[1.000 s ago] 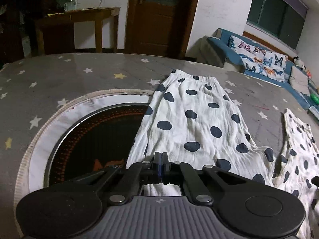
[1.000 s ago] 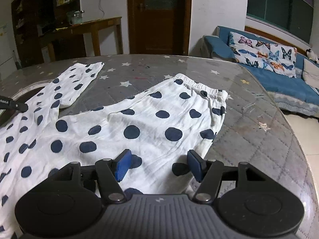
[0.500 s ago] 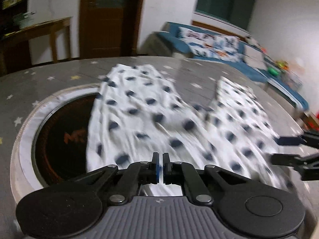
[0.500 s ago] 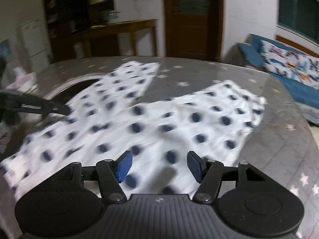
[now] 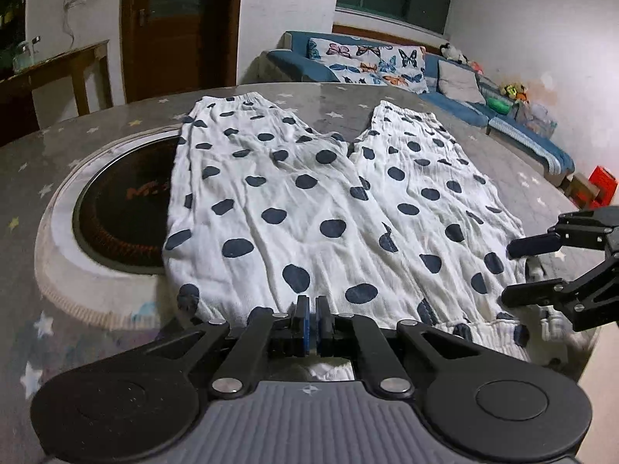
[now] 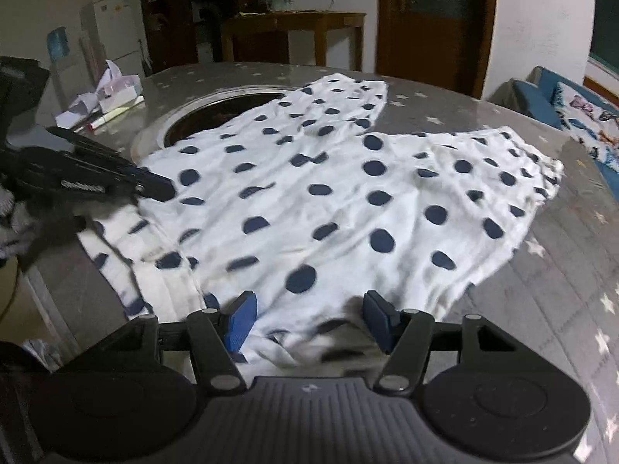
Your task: Fold clothes
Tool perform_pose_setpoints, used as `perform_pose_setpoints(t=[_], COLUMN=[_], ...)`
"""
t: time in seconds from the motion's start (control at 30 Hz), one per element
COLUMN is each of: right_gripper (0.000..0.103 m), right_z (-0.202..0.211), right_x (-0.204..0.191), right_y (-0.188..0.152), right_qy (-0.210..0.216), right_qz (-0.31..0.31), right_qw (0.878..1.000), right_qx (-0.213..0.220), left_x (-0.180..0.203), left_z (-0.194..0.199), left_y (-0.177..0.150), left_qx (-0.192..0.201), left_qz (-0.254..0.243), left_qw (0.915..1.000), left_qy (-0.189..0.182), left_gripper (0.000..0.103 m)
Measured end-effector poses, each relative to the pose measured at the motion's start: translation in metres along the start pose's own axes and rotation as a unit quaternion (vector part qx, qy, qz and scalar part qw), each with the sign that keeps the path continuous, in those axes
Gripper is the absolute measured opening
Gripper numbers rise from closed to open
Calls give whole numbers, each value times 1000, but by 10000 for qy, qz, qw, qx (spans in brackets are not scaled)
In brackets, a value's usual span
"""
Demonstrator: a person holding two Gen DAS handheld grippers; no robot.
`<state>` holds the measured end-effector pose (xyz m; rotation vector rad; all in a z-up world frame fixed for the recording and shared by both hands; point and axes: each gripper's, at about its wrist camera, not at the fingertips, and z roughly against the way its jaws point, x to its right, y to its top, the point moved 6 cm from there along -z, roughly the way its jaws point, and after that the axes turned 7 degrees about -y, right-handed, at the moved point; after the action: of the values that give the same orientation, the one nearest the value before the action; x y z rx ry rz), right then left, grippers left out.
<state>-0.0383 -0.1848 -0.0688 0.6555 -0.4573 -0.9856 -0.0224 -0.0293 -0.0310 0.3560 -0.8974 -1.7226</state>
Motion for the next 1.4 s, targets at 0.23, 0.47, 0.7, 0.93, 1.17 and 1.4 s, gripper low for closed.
perform_pose_setpoints(t=[0.23, 0.47, 0.7, 0.93, 1.17, 1.4], right_gripper=[62, 54, 48, 27, 6, 4], right_z=[27, 31, 31, 29, 43, 54], right_x=[-17, -68, -73, -74, -68, -63], right_y=[11, 3, -10, -14, -4, 2], right_qy=[222, 769, 581, 326, 250, 254], right_qz=[128, 715, 878, 1008, 832, 653], right_qw=[9992, 9942, 9944, 9944, 9959, 9967], right_qx=[296, 216, -1, 2, 247, 402], left_x=[14, 27, 23, 19, 25, 28], left_z=[38, 53, 64, 56, 62, 61], left_y=[-2, -31, -38, -47, -47, -53], left_qx=[173, 37, 119, 46, 152, 162], left_qz=[-358, -814, -950, -965, -1140, -1377], left_qw=[9988, 9964, 9954, 9953, 9933, 9902], left_qy=[-293, -222, -92, 63, 60, 154], left_gripper=[16, 30, 37, 38, 36, 26])
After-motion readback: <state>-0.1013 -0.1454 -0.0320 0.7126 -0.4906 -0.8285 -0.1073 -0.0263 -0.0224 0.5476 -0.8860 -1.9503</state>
